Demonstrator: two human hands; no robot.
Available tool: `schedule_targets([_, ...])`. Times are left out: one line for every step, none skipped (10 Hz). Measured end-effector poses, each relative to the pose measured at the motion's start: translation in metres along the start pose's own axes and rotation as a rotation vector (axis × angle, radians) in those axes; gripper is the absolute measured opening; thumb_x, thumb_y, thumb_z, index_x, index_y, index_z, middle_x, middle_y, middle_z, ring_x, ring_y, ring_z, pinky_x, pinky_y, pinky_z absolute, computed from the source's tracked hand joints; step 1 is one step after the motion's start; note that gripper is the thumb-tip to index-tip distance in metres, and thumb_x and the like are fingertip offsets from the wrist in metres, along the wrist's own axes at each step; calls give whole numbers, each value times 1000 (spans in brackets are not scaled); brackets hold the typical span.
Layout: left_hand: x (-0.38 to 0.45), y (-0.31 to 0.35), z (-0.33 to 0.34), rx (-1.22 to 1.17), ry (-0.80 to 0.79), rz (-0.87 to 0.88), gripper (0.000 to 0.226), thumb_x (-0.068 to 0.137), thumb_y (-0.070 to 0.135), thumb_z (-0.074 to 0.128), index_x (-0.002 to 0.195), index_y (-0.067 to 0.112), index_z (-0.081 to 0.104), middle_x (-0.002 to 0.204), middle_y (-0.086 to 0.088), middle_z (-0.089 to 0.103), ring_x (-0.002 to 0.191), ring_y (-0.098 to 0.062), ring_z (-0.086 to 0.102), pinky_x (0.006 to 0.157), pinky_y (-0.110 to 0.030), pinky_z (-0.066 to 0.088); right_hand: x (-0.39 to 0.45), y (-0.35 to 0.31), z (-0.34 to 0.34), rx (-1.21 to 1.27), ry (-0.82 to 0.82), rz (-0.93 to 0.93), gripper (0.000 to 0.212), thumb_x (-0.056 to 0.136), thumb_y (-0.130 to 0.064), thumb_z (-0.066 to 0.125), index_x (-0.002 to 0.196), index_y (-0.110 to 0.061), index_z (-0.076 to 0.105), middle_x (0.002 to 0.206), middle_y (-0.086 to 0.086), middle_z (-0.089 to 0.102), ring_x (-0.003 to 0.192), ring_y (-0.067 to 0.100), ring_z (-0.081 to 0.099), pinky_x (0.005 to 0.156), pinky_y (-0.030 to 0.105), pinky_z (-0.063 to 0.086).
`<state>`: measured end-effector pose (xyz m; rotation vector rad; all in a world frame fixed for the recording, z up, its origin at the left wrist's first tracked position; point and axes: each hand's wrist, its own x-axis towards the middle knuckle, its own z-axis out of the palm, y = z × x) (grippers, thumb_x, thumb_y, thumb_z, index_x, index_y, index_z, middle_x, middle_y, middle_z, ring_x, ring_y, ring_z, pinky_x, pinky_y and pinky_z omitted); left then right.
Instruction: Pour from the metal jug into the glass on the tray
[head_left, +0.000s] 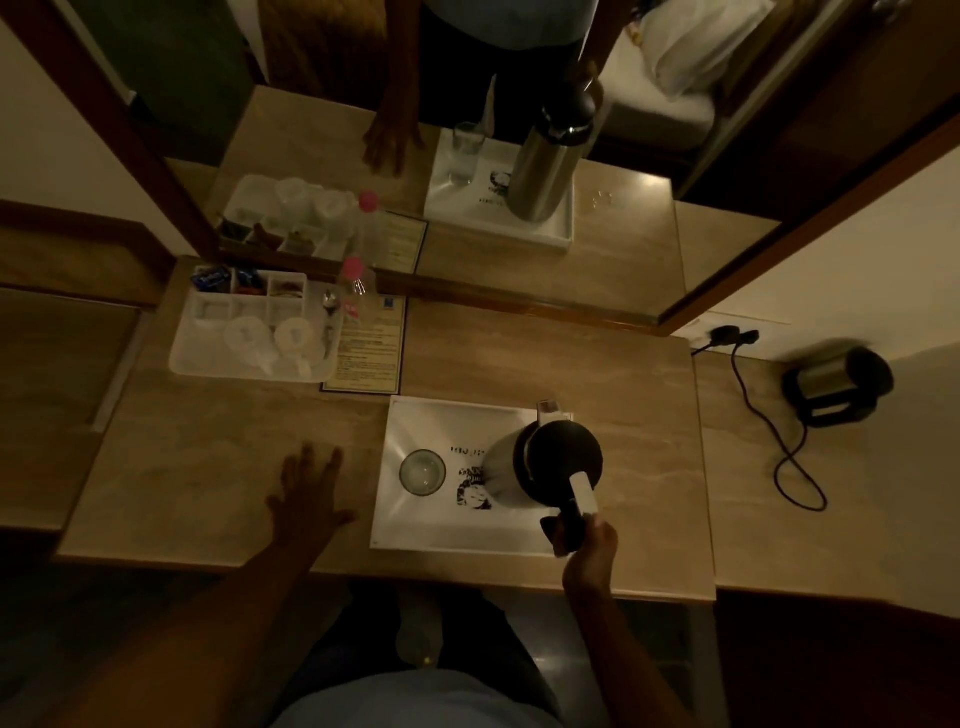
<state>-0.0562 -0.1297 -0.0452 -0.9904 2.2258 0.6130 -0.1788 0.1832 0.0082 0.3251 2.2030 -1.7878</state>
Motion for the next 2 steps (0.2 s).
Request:
schedule_targets([-3, -2, 1, -32, 18, 4, 110, 86, 45, 80, 165, 36, 4, 173, -6, -16, 162, -36, -8, 122, -69, 26, 10, -6, -19, -169, -69, -244, 52, 101, -40, 33, 68, -9, 58, 60, 7, 54, 57, 6, 59, 55, 18, 46])
schedule_targets([-4, -3, 4, -52, 64, 23, 102, 89, 45, 77, 165, 34, 9, 174, -6, -7, 162, -34, -1, 124, -66, 25, 39, -26, -31, -203, -43, -499, 50, 103, -45, 31, 75, -14, 57, 72, 5, 57, 71, 23, 59, 62, 30, 43])
